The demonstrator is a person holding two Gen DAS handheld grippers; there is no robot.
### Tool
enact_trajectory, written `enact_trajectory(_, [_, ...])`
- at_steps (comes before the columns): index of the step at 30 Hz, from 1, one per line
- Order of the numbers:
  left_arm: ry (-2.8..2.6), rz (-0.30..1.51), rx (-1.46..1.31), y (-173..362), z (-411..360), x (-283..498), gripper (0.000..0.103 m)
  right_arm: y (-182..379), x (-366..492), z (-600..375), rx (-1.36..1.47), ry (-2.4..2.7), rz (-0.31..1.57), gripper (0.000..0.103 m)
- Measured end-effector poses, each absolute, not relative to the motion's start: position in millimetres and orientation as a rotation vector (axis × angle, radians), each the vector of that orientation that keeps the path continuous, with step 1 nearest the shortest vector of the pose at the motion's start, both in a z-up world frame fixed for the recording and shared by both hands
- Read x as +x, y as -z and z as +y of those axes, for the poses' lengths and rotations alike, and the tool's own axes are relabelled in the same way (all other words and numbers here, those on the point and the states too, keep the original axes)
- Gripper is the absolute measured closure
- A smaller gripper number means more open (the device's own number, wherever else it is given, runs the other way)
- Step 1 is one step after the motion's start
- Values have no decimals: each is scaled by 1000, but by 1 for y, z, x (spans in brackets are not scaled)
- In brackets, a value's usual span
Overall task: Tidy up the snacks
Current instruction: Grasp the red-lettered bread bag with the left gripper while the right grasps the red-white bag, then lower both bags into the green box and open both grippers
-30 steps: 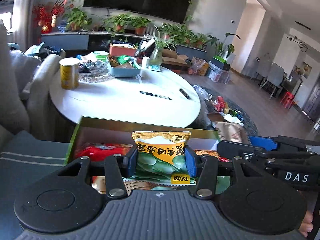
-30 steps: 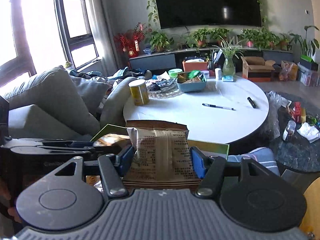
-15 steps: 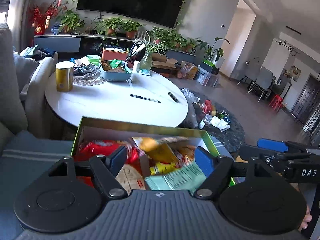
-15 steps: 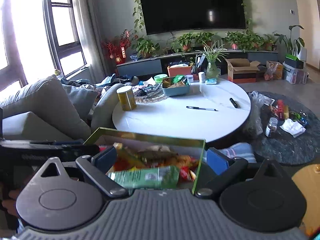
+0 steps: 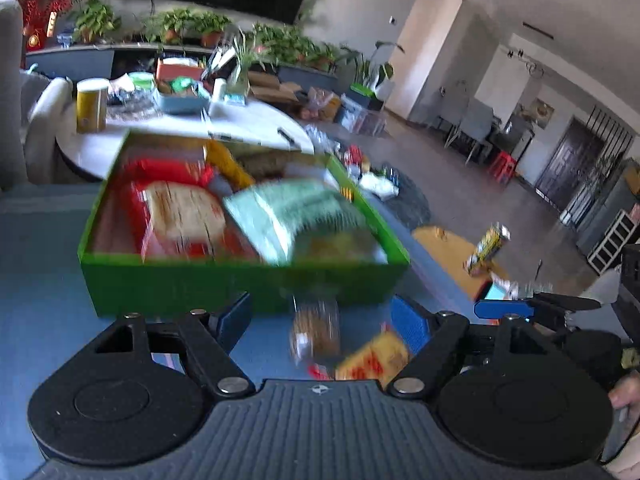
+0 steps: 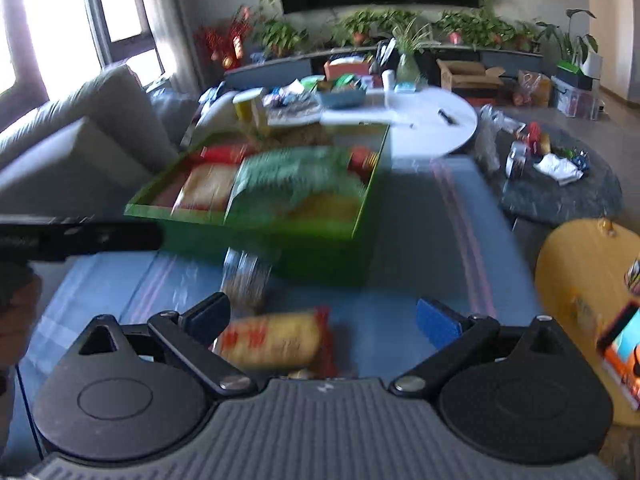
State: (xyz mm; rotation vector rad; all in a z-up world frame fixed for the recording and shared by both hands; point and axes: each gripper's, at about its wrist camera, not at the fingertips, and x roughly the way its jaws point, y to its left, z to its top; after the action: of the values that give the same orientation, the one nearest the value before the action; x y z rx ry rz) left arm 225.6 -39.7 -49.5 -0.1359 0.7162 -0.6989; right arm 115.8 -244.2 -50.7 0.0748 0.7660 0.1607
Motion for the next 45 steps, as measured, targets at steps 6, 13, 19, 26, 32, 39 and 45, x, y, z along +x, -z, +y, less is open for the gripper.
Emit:
enact_trajectory(6, [719, 711, -65, 69, -54, 208, 29, 75, 112, -247, 142, -104, 803, 2])
enact_trajectory(13, [759, 693, 3, 73, -67, 197, 29, 92, 113, -244, 194, -95, 847, 2])
enact_trajectory(19, [779, 701, 25, 80, -74, 196, 29, 94, 100, -241, 149, -53, 820, 3])
enact_trajectory(26, [834, 672, 113, 90, -92, 190, 29, 94, 86, -253, 193, -16, 823, 3])
enact_trajectory(32, [823, 668, 193, 103, -112, 194, 27, 92, 81, -259, 212, -13, 831, 3])
enact_trajectory(39, [804, 604, 308, 116, -126, 184, 69, 91, 83, -261, 222, -4, 832, 3])
enact_trajectory(45, [753, 512, 280, 102, -112, 167, 69, 83, 83, -259, 209, -15, 816, 3])
